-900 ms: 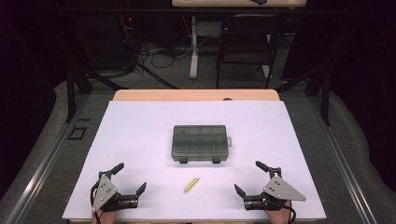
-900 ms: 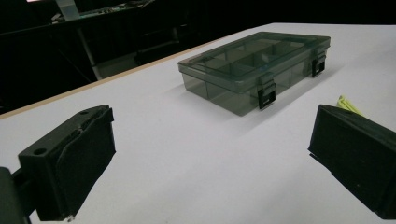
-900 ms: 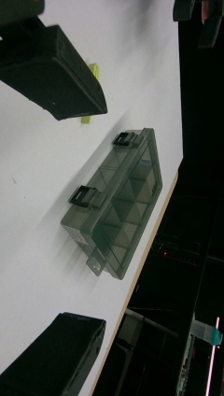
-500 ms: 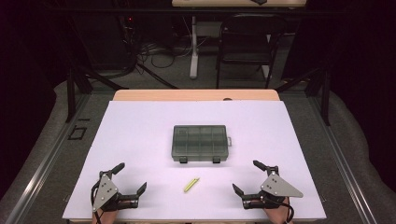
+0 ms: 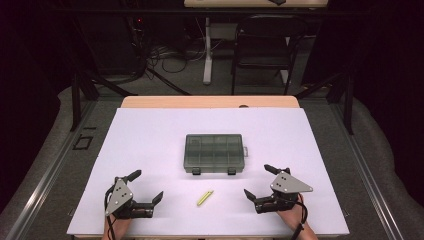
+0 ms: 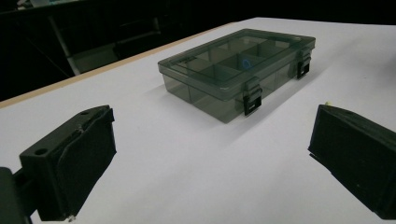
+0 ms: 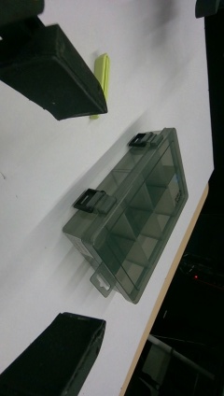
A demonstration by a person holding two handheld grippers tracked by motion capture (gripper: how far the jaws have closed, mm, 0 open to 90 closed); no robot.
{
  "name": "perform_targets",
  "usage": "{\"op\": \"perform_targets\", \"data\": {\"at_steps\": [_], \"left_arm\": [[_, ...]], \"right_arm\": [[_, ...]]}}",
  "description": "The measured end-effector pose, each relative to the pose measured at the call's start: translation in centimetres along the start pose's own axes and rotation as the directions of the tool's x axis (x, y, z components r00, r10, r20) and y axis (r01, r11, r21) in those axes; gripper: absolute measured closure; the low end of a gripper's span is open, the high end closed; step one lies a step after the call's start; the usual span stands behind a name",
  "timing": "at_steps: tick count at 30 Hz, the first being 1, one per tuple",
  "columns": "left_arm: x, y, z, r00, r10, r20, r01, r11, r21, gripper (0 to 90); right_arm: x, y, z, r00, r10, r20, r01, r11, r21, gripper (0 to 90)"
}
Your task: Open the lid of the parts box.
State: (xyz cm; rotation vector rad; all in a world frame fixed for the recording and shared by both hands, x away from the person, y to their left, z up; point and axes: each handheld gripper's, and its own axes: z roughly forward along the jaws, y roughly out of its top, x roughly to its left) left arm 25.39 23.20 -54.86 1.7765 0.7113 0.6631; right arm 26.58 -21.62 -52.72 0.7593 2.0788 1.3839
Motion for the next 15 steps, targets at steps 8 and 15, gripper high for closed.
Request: {"op": "perform_targets", "data": {"at_steps": [8, 15], "left_arm": [[0.3, 1.2, 2.3, 0.9993, 0.014, 0.036, -0.015, 0.999, 0.041, 1.2], [1.0, 1.5, 4.8, 0.9961, 0.007, 0.088, -0.016, 0.9954, 0.095, 0.0]], "right_arm": [[-1.2, 0.4, 1.5, 0.9997, 0.023, -0.013, -0.022, 0.999, 0.045, 0.0], [-2.1, 1.0, 3.0, 0.9993, 0.027, -0.025, -0.025, 0.997, 0.076, 0.0]]}}
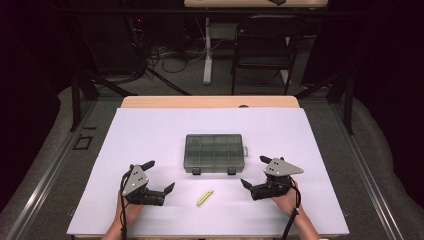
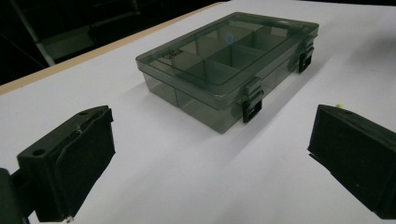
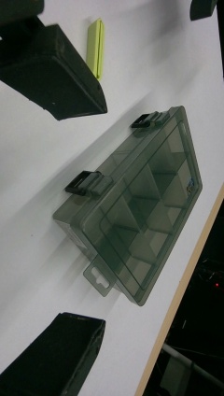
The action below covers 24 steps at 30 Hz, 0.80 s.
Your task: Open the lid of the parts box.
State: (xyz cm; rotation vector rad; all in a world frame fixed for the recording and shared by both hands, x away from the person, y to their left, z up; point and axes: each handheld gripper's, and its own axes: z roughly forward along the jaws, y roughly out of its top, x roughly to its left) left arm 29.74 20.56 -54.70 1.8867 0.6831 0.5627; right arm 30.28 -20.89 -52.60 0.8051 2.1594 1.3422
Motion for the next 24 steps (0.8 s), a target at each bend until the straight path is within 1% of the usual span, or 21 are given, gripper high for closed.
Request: {"op": "perform_targets", "data": {"at_steps": [1, 2, 5, 8, 10, 12, 15, 17, 20, 22, 24], "left_arm": [[0.1, 0.1, 0.3, 1.0, 0.001, 0.003, -0.001, 1.0, 0.006, 0.0], [0.2, 0.1, 0.5, 1.0, -0.001, -0.001, 0.001, 1.0, 0.008, 0.0], [0.5, 0.4, 1.2, 1.0, -0.003, 0.003, 0.003, 0.9999, 0.016, 0.0], [0.7, 0.6, 1.8, 0.9999, 0.011, 0.006, -0.011, 0.9996, 0.026, 0.0], [0.8, 0.8, 2.2, 0.9998, 0.012, 0.016, -0.012, 0.9994, 0.033, 0.0], [0.9, 0.9, 2.6, 0.9995, 0.025, 0.018, -0.025, 0.9989, 0.039, 0.0], [1.0, 1.2, 3.2, 0.9993, 0.036, 0.007, -0.036, 0.9984, 0.043, 0.0], [1.2, 1.5, 3.7, 0.9993, 0.036, 0.006, -0.036, 0.9984, 0.044, 0.0], [1.6, 1.8, 4.3, 0.9994, 0.03, 0.02, -0.031, 0.9981, 0.053, 0.0], [1.8, 1.8, 4.7, 0.9989, 0.039, 0.025, -0.041, 0.9976, 0.056, 0.0], [1.9, 1.8, 5.1, 0.9988, 0.037, 0.031, -0.039, 0.9972, 0.064, 0.0]], "right_arm": [[-0.1, 0.1, 0.4, 0.9999, -0.002, -0.01, 0.002, 1.0, 0.007, 0.0], [-0.1, 0.1, 0.4, 0.9999, -0.002, -0.01, 0.002, 1.0, 0.007, 0.0], [-0.3, 0.3, 1.1, 0.9999, 0.006, -0.014, -0.006, 1.0, 0.025, 0.0], [-0.6, 0.6, 1.9, 0.9997, 0.003, -0.026, -0.002, 0.999, 0.039, 0.0], [-0.8, 0.7, 2.2, 0.9997, 0.006, -0.024, -0.004, 0.999, 0.047, 0.0], [-1.2, 0.9, 2.7, 0.9996, 0.005, -0.028, -0.003, 0.998, 0.061, 0.0], [-1.4, 1.2, 2.9, 0.9997, 0.002, -0.026, 0.0, 0.997, 0.072, 0.0], [-1.9, 1.5, 3.1, 0.9992, 0.02, -0.036, -0.017, 0.997, 0.074, 0.0], [-2.1, 1.8, 3.5, 0.9989, 0.004, -0.046, 0.0, 0.996, 0.089, 0.0], [-2.3, 1.8, 4.0, 0.9981, 0.009, -0.061, -0.002, 0.994, 0.108, 0.0], [-2.4, 1.8, 4.2, 0.9979, 0.005, -0.064, 0.003, 0.993, 0.114, 0.0]]}}
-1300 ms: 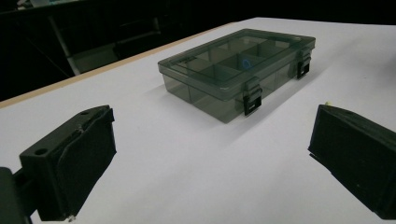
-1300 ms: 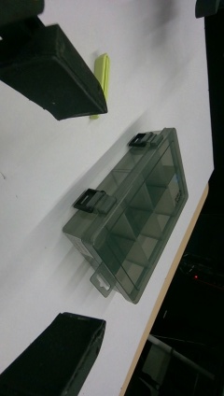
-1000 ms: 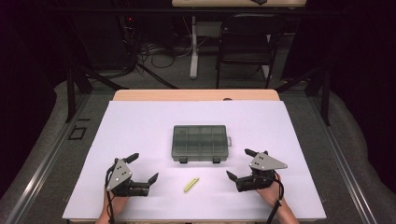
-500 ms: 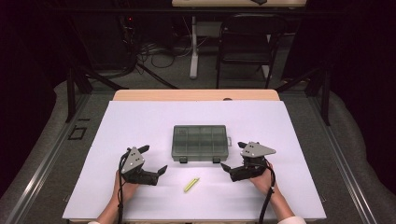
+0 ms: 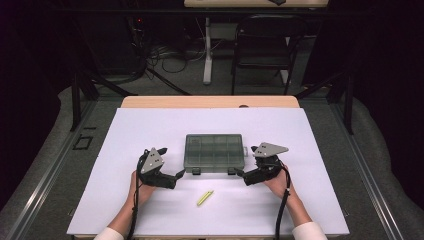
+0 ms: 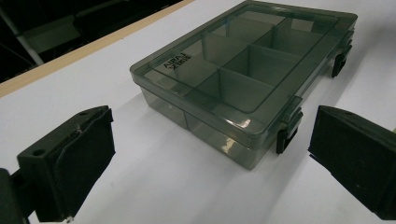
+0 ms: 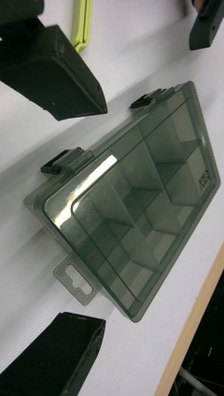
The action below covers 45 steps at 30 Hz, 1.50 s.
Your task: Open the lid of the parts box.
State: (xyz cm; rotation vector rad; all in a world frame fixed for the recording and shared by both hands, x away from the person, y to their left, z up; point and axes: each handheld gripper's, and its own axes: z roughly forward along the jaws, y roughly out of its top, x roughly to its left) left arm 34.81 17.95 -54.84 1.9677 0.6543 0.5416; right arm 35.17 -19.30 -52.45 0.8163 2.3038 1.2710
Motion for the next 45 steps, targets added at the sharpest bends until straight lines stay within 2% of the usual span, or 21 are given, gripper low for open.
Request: {"op": "perform_targets", "data": {"at_steps": [3, 6, 9, 11, 16, 19, 20, 21, 25, 26, 28, 30, 36, 39, 40, 45], "left_arm": [[0.2, 0.0, 0.4, 0.9998, -0.01, 0.018, 0.01, 0.9999, 0.008, 0.0], [0.3, 0.0, 0.8, 0.9991, 0.001, 0.041, -0.002, 0.9996, 0.027, 0.1], [0.2, 0.0, 1.2, 0.9977, -0.003, 0.068, 0.0, 0.9992, 0.04, 1.2], [0.1, -0.1, 1.2, 0.9966, 0.011, 0.082, -0.015, 0.9985, 0.053, 3.7], [0.0, -0.2, 1.4, 0.9955, 0.011, 0.094, -0.018, 0.9971, 0.074, 7.4], [0.0, -0.4, 1.6, 0.9945, 0.011, 0.104, -0.02, 0.9963, 0.084, 11.3], [0.0, -0.4, 1.6, 0.9939, 0.013, 0.109, -0.023, 0.9958, 0.088, 12.3], [-0.1, -0.5, 1.7, 0.9936, 0.017, 0.112, -0.028, 0.9952, 0.094, 14.7], [-0.1, -0.5, 1.7, 0.9923, 0.026, 0.121, -0.039, 0.9939, 0.103, 17.2], [-0.2, -0.6, 1.7, 0.9926, 0.025, 0.119, -0.038, 0.9937, 0.106, 19.1], [-0.2, -0.5, 1.7, 0.9932, 0.047, 0.106, -0.059, 0.9916, 0.115, 20.2], [-0.1, -0.5, 1.7, 0.993, 0.037, 0.112, -0.05, 0.9924, 0.112, 21.5], [-0.3, -0.5, 1.8, 0.9919, 0.044, 0.119, -0.057, 0.9925, 0.108, 26.6], [-0.3, -0.6, 1.9, 0.9919, 0.043, 0.12, -0.055, 0.9928, 0.106, 29.5], [-0.3, -0.6, 1.9, 0.9916, 0.039, 0.123, -0.052, 0.9932, 0.104, 30.6], [-0.2, -0.7, 2.0, 0.9916, 0.037, 0.124, -0.05, 0.9932, 0.105, 35.3]], "right_arm": [[-0.3, 0.0, 0.4, 0.9998, -0.006, -0.018, 0.006, 1.0, 0.02, 0.8], [-0.4, -0.2, 0.6, 0.9992, 0.004, -0.039, -0.003, 1.0, 0.03, 3.2], [-0.3, -0.6, 0.7, 0.9991, -0.003, -0.043, 0.005, 0.999, 0.053, 6.5], [-0.2, -0.8, 0.8, 0.9991, -0.006, -0.042, 0.009, 0.998, 0.069, 11.1], [-0.3, -1.2, 0.8, 0.9991, 0.009, -0.042, -0.005, 0.997, 0.08, 16.2], [-0.2, -1.4, 0.7, 0.9991, 0.003, -0.043, 0.001, 0.994, 0.107, 20.6], [-0.2, -1.5, 0.7, 0.9992, 0.004, -0.041, 0.0, 0.995, 0.097, 22.0], [-0.2, -1.6, 0.7, 0.9994, 0.007, -0.034, -0.004, 0.995, 0.104, 26.0], [-0.1, -1.6, 0.9, 0.9998, 0.003, -0.021, -0.001, 0.993, 0.117, 30.1], [0.1, -1.6, 0.9, 0.9996, -0.022, -0.015, 0.024, 0.993, 0.113, 32.6], [0.2, -1.6, 0.9, 0.9994, -0.032, -0.013, 0.033, 0.992, 0.12, 33.4], [0.3, -1.6, 1.0, 0.9994, -0.033, -0.013, 0.034, 0.992, 0.119, 34.0], [0.3, -1.7, 1.0, 0.9997, -0.021, -0.009, 0.022, 0.993, 0.113, 35.9], [0.3, -1.7, 1.0, 0.9997, -0.022, -0.015, 0.023, 0.991, 0.133, 37.6], [0.3, -1.7, 1.1, 0.9997, -0.016, -0.016, 0.018, 0.993, 0.114, 38.1], [0.3, -1.8, 1.2, 0.9996, -0.029, -0.001, 0.029, 0.991, 0.131, 43.7]]}}
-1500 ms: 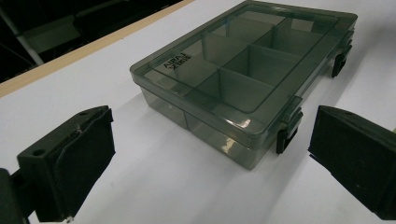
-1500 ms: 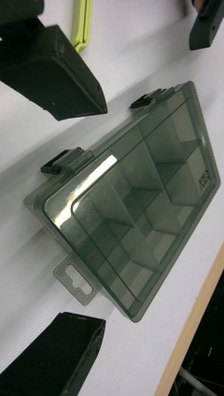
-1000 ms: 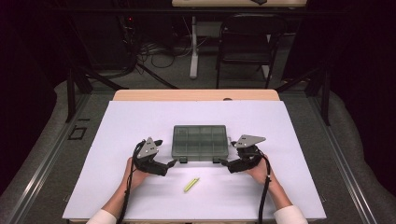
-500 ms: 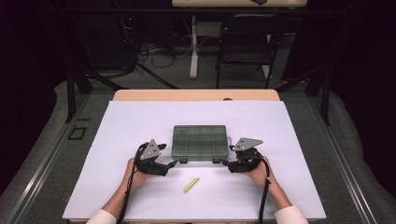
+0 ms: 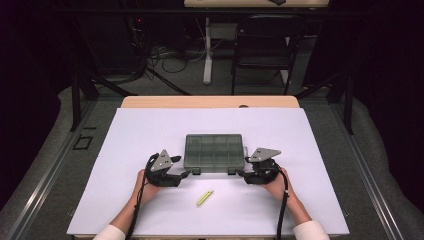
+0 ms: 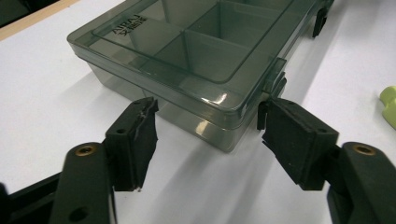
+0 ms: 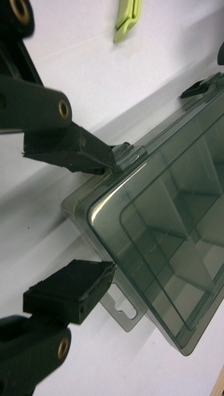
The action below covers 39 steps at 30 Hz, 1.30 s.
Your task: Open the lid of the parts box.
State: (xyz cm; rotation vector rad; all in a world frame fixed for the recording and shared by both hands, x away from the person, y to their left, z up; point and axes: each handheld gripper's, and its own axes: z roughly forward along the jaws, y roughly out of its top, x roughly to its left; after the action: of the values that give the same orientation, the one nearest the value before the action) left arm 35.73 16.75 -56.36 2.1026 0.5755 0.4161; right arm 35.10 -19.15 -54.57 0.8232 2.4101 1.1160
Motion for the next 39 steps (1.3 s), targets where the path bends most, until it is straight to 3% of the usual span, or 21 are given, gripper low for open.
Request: {"op": "perform_targets", "data": {"at_steps": [9, 17, 33, 39], "left_arm": [[0.0, -0.01, 0.01, 0.9999, 0.005, 0.014, -0.005, 0.9999, -0.012, 45.2], [0.1, -0.06, -0.04, 0.9998, -0.006, 0.021, 0.006, 0.9998, -0.02, 48.2], [0.13, -0.09, -0.06, 0.9995, -0.017, 0.026, 0.018, 0.9995, -0.025, 48.9], [0.03, -0.04, 0.01, 0.9998, -0.009, 0.017, 0.009, 0.9998, -0.015, 48.4]], "right_arm": [[-0.11, -0.23, 0.32, 1.0, 0.008, 0.003, -0.008, 1.0, 0.012, 45.8], [-0.24, -0.44, 0.43, 0.9995, 0.028, -0.013, -0.028, 1.0, 0.011, 47.0], [-0.27, -0.68, 0.29, 0.9966, 0.079, -0.021, -0.079, 0.997, -0.009, 49.4], [-0.19, -0.62, 0.3, 0.9974, 0.07, -0.018, -0.07, 0.998, -0.004, 49.4]]}}
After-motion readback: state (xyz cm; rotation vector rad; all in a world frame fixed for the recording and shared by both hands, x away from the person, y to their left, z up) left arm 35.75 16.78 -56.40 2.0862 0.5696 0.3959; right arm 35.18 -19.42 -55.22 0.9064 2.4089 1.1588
